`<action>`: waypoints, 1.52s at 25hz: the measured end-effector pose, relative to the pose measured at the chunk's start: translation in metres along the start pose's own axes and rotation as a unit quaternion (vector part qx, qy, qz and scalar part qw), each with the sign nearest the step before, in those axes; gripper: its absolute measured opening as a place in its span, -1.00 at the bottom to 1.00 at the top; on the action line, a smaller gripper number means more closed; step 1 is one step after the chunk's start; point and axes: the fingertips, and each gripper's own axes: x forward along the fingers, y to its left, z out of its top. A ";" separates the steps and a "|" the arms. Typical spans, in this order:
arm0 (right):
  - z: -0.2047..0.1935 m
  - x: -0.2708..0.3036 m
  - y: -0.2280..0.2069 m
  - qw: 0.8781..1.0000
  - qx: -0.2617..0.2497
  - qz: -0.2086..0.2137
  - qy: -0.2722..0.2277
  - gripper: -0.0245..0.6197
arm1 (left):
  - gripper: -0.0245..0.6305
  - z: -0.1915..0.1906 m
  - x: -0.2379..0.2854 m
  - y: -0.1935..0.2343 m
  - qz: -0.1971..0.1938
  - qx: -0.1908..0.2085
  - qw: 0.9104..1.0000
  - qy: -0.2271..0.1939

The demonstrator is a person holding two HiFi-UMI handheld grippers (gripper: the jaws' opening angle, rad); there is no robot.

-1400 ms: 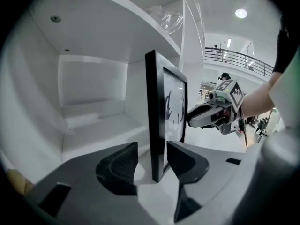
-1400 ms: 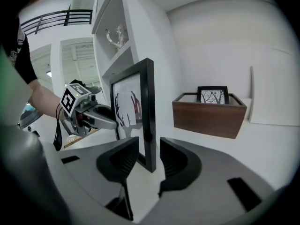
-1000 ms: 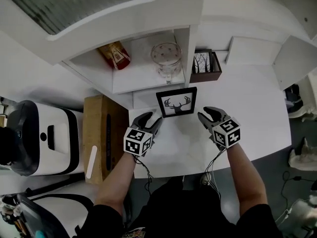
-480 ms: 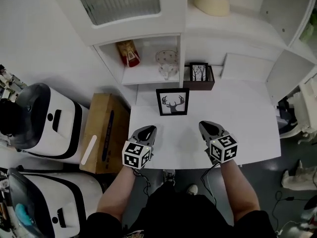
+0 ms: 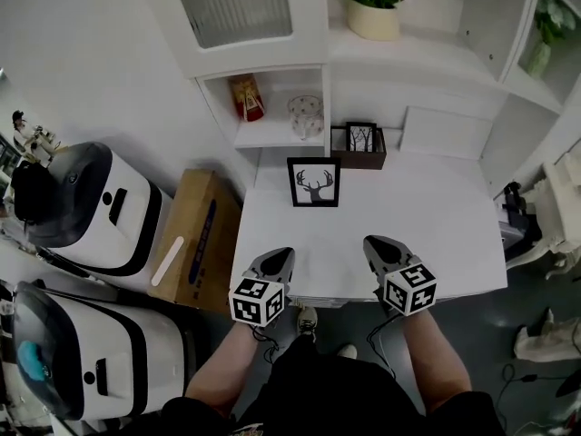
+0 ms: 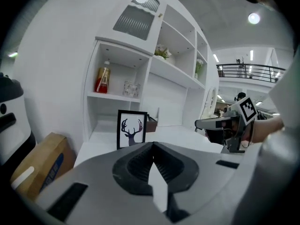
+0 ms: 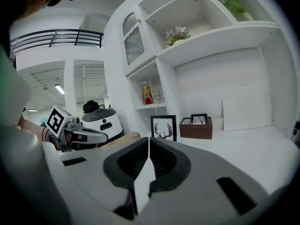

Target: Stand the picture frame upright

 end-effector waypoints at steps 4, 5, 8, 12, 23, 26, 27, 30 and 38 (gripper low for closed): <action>-0.002 -0.027 0.013 1.000 -0.002 0.000 -0.009 -0.90 | -0.91 -0.006 -0.017 -0.032 -0.011 0.007 1.000 -0.008; -0.003 -0.034 0.017 1.000 -0.003 0.002 -0.010 -0.90 | -0.91 -0.007 -0.022 -0.039 -0.012 0.006 1.000 -0.010; -0.009 -0.054 0.030 1.000 -0.003 0.007 -0.011 -0.90 | -0.91 -0.014 -0.037 -0.057 -0.013 0.004 1.000 -0.014; -0.020 -0.079 0.047 1.000 -0.001 0.015 -0.010 -0.90 | -0.91 -0.025 -0.059 -0.080 -0.012 0.003 1.000 -0.017; -0.039 -0.093 0.107 1.000 0.004 0.023 -0.001 -0.91 | -0.91 -0.048 -0.115 -0.088 -0.016 -0.007 1.000 -0.011; -0.037 -0.087 0.124 1.000 0.007 0.013 -0.007 -0.91 | -0.91 -0.046 -0.124 -0.079 -0.030 0.001 1.000 -0.009; -0.037 -0.085 0.130 1.000 0.010 0.007 -0.010 -0.91 | -0.91 -0.046 -0.128 -0.076 -0.037 0.005 0.999 -0.008; -0.037 -0.078 0.149 0.999 0.023 -0.014 -0.019 -0.91 | -0.91 -0.045 -0.138 -0.064 -0.058 0.017 0.998 -0.003; -0.049 -0.068 0.200 0.996 0.044 -0.067 -0.026 -0.91 | -0.91 -0.053 -0.166 -0.027 -0.109 0.027 0.994 0.007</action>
